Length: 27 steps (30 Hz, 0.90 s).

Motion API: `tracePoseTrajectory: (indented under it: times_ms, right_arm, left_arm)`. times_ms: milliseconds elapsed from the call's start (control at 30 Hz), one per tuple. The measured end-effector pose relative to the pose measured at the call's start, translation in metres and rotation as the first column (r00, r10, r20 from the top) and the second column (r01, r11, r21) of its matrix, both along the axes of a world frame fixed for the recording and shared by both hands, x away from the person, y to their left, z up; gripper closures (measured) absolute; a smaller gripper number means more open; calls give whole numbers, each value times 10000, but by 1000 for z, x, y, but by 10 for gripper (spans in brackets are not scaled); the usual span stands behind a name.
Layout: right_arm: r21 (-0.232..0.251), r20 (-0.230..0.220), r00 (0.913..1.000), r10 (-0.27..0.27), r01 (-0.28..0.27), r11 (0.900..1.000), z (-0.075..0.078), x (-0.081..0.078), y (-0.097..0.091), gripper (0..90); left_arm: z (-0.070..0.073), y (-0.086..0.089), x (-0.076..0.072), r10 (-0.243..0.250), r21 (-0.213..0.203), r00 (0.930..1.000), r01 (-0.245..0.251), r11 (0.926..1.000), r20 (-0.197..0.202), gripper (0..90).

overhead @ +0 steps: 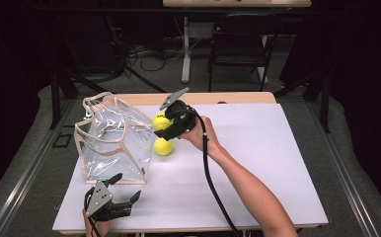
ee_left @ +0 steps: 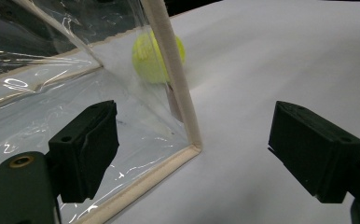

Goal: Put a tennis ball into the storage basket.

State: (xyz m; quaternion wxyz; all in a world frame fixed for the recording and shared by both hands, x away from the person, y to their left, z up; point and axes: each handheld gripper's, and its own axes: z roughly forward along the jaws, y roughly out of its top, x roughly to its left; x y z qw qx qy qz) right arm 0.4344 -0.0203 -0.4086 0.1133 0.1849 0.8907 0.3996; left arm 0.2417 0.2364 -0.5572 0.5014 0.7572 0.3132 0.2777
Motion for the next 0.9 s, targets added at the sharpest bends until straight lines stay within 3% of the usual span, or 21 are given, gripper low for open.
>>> tracePoseTrajectory:
  times_ms: [900]
  right_arm:
    - [178, 18, 9999, 162, -163, 9997, 5, 4, 12, 265]
  left_arm:
    - [0, 1, -1, 5, -90, 10000, -5, 10000, 6, 158]
